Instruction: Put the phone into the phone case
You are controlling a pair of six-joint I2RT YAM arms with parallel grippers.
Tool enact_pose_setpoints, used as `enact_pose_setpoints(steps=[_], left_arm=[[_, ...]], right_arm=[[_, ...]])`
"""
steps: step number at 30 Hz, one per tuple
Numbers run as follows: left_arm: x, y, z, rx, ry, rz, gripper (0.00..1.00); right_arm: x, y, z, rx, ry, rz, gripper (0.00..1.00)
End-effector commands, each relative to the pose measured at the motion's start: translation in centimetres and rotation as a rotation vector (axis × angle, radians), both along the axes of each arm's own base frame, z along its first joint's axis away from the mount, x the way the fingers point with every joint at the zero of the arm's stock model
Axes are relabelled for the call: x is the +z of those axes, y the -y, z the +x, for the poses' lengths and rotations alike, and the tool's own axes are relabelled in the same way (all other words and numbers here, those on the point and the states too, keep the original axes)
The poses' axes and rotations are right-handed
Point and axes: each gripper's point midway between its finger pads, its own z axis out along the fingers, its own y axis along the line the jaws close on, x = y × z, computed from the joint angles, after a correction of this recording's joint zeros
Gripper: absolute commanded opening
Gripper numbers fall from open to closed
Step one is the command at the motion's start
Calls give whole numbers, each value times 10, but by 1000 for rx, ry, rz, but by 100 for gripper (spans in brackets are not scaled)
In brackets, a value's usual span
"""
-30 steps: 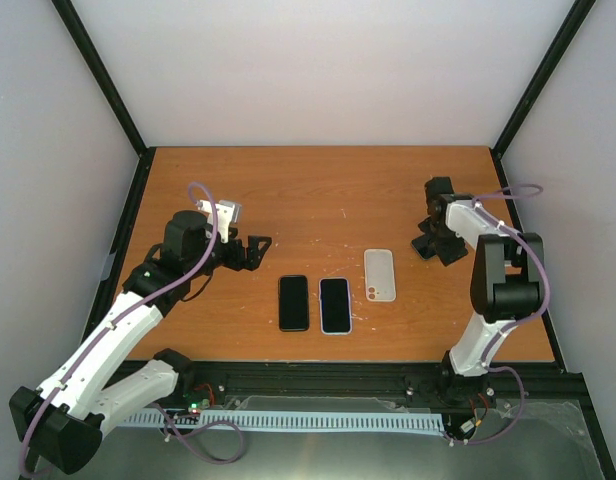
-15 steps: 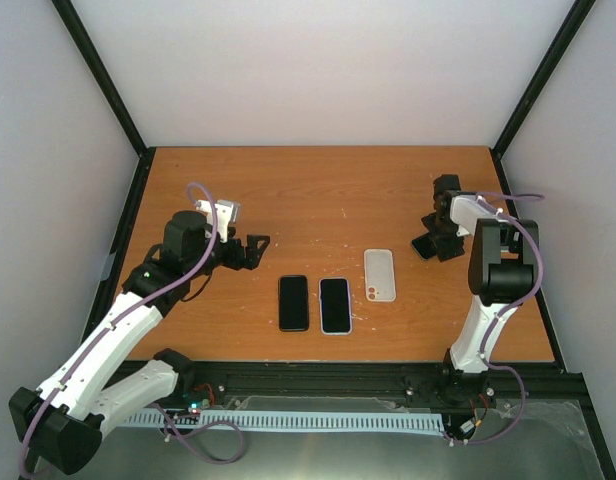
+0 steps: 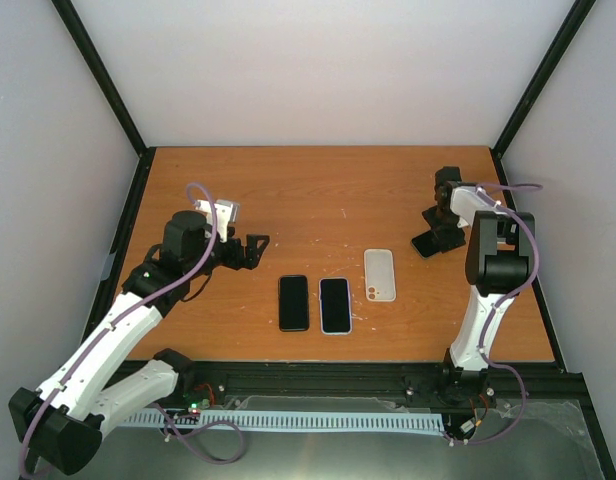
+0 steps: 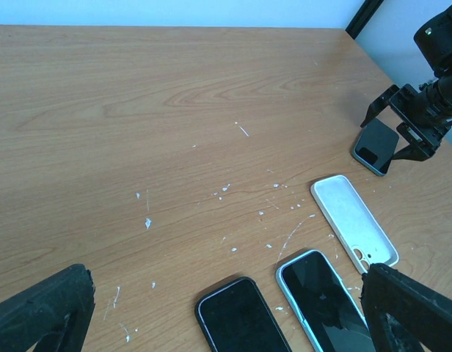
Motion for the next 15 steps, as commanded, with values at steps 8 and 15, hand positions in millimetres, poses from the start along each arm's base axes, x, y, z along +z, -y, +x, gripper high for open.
enact_pose_setpoints(steps=[8,15], left_arm=[[15,-5,-1,16,45,-6,99],[18,-6,-2,17,58,-11,100]], right_arm=[[-29,4,-30,-5,-174,-7,84],[-35,-1,-27,43,-215,23,81]])
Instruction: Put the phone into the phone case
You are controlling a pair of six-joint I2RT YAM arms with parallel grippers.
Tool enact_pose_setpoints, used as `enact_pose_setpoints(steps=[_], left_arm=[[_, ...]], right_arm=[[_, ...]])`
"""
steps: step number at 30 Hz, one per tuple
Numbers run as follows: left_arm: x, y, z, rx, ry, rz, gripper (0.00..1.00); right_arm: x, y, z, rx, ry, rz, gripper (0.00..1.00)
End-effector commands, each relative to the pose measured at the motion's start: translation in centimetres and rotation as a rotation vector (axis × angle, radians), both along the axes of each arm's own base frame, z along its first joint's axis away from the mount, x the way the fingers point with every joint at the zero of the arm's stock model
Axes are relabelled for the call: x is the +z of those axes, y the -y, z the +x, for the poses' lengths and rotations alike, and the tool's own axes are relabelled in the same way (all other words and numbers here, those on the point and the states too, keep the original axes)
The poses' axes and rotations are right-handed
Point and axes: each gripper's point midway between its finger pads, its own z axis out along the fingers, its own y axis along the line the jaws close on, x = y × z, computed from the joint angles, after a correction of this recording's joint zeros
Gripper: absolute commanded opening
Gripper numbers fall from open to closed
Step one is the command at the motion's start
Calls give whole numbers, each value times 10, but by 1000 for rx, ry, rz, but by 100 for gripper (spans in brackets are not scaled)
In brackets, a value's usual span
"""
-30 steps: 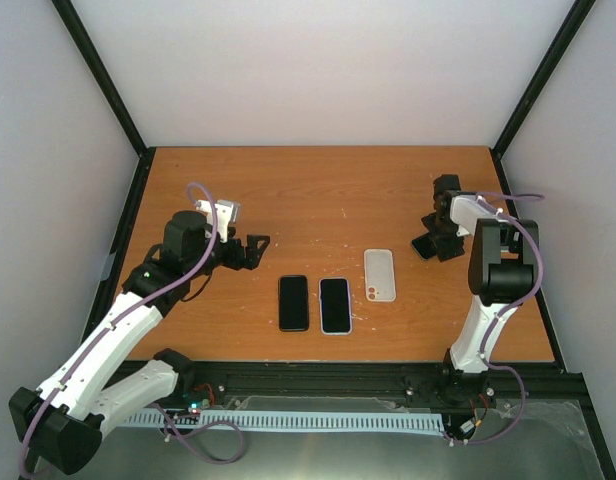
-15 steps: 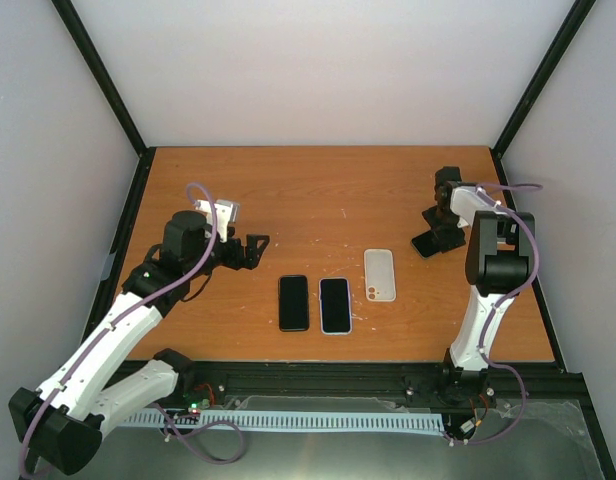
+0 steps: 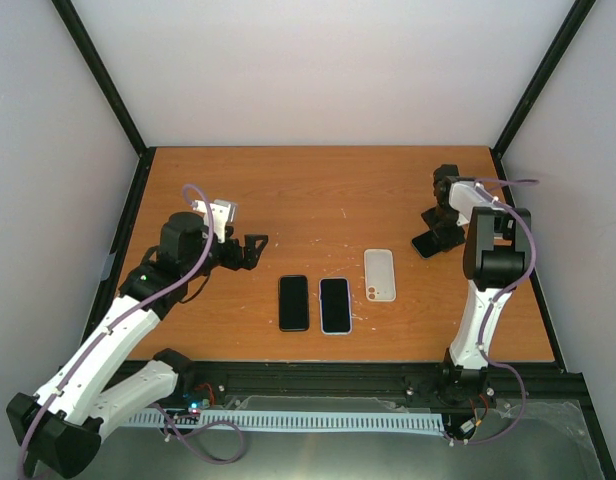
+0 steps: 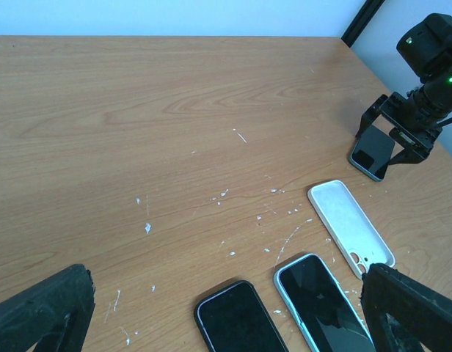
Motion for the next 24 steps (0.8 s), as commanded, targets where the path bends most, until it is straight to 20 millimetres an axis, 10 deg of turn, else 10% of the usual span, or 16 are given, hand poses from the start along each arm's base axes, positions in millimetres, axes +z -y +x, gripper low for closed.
enact_pose_setpoints(steps=[1,24], left_arm=[[12,-4,1,14,39,-3,100],[15,-6,0,23,53,-7,99]], right_arm=[[-31,-2,-25,22,-141,29,80],[-15,-48,-56,732,0,5,63]])
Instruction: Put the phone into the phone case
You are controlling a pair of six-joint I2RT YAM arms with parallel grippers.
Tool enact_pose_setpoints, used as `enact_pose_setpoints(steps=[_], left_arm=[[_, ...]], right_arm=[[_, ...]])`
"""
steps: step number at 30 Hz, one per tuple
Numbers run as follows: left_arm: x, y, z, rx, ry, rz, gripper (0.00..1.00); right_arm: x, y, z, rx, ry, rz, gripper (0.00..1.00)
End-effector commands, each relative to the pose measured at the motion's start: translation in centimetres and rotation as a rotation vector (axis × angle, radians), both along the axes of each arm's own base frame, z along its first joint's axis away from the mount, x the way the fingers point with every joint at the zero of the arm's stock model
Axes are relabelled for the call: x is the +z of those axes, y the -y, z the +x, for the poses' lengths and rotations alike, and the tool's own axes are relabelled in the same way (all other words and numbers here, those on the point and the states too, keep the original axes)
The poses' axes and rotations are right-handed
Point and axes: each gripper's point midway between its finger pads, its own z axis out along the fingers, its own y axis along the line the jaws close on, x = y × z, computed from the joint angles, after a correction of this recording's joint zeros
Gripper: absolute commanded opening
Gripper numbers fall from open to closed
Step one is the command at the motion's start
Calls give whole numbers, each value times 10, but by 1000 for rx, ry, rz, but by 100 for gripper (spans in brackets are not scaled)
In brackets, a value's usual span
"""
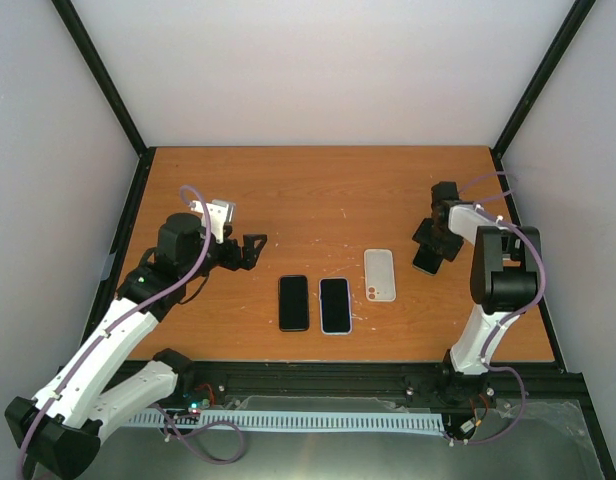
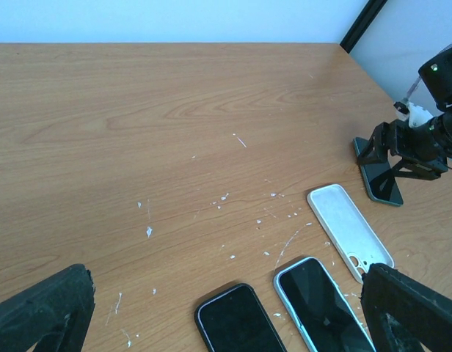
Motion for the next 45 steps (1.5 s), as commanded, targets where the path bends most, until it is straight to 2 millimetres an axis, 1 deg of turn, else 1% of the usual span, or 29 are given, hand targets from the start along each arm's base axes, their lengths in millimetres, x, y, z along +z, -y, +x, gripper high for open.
enact_pose_setpoints(steps=[1,3,7,11,15,19,23,29,35,39,45], left_arm=[[10,-5,3,22,36,0,100],[9,-6,3,26,35,3,99],[8,-6,4,28,33,5,100],[8,-5,4,26,30,5,99],[8,-5,4,26,30,5,99],[8,-5,4,25,32,4,99],[9,-5,3,24,34,2,99],[8,-5,3,22,31,1,99],[9,-4,2,18,35,-3,99],[9,-4,2,15,34,-2,99],[9,-4,2,16,34,-2,99]], right_arm=[[-12,-32,-26,181,-65,34,63],[-2,-42,-25,224,-32,37,61],[15,-56,-25,278,13,43,56],[33,-71,-27,334,54,48,55],[51,-90,-31,388,98,56,55],[59,-109,-33,427,126,83,55],[55,-136,-38,474,127,110,56],[43,-163,-45,524,110,111,56],[30,-167,-53,540,85,94,56],[28,-165,-59,538,85,88,56],[20,-161,-68,521,61,83,56]])
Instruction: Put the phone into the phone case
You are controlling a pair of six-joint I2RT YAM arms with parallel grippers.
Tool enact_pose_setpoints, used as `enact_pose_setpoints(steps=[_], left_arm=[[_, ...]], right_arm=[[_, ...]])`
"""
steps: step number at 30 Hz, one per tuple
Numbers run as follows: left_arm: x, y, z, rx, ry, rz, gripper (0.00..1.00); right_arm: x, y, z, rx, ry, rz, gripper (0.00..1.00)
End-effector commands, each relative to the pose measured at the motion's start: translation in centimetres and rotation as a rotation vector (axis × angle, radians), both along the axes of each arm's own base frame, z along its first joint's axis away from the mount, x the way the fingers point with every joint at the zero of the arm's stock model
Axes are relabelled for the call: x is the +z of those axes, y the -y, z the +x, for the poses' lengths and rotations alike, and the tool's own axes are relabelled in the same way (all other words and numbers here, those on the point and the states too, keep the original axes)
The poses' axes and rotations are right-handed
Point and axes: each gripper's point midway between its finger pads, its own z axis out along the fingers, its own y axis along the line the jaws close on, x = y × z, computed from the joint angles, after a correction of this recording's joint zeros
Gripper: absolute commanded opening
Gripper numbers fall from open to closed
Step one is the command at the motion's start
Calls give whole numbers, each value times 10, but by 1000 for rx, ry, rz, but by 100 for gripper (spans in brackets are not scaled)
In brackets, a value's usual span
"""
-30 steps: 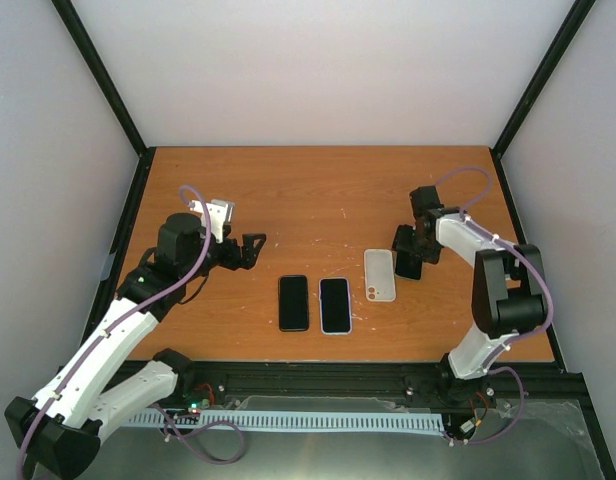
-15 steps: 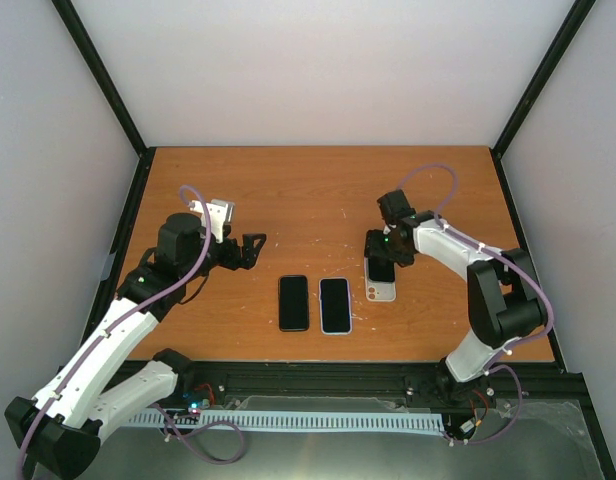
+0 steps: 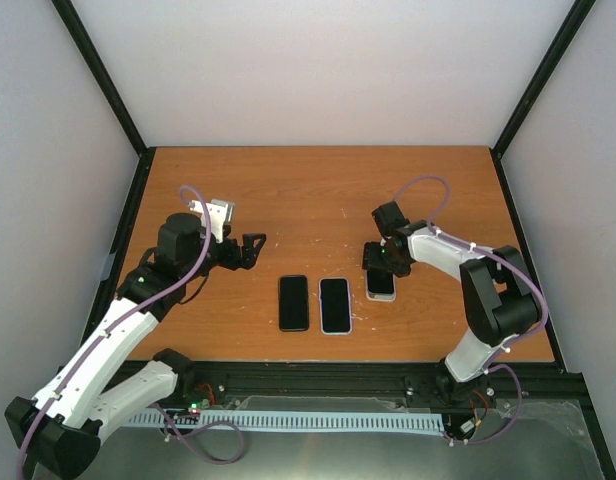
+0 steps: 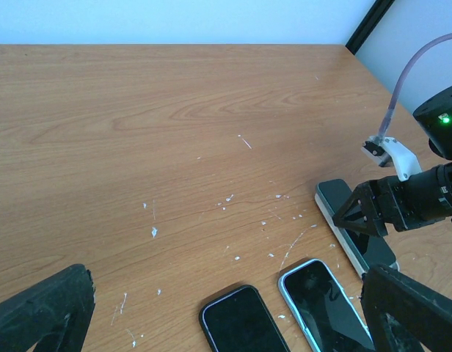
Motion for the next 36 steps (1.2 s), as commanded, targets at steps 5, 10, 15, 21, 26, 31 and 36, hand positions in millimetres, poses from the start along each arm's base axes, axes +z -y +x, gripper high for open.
enact_pose_setpoints(steps=[5,10,15,21,26,31,36], left_arm=[[9,-1,1,0,28,-7,99],[8,-1,1,0,28,-7,99],[8,-1,1,-2,29,-7,99],[8,-1,1,-2,28,-8,100],[8,-1,1,-1,28,-8,99],[9,-1,1,-1,31,-9,99],[9,-1,0,-4,29,-9,99]], right_arm=[[-3,0,-2,-28,31,-3,56],[-3,-1,-5,-40,27,-6,56],[11,-3,-2,-32,70,4,56],[26,-4,1,-26,111,20,56],[19,-1,-4,-42,91,12,56],[8,-2,-6,-48,83,21,56],[-1,3,-9,-63,74,2,60]])
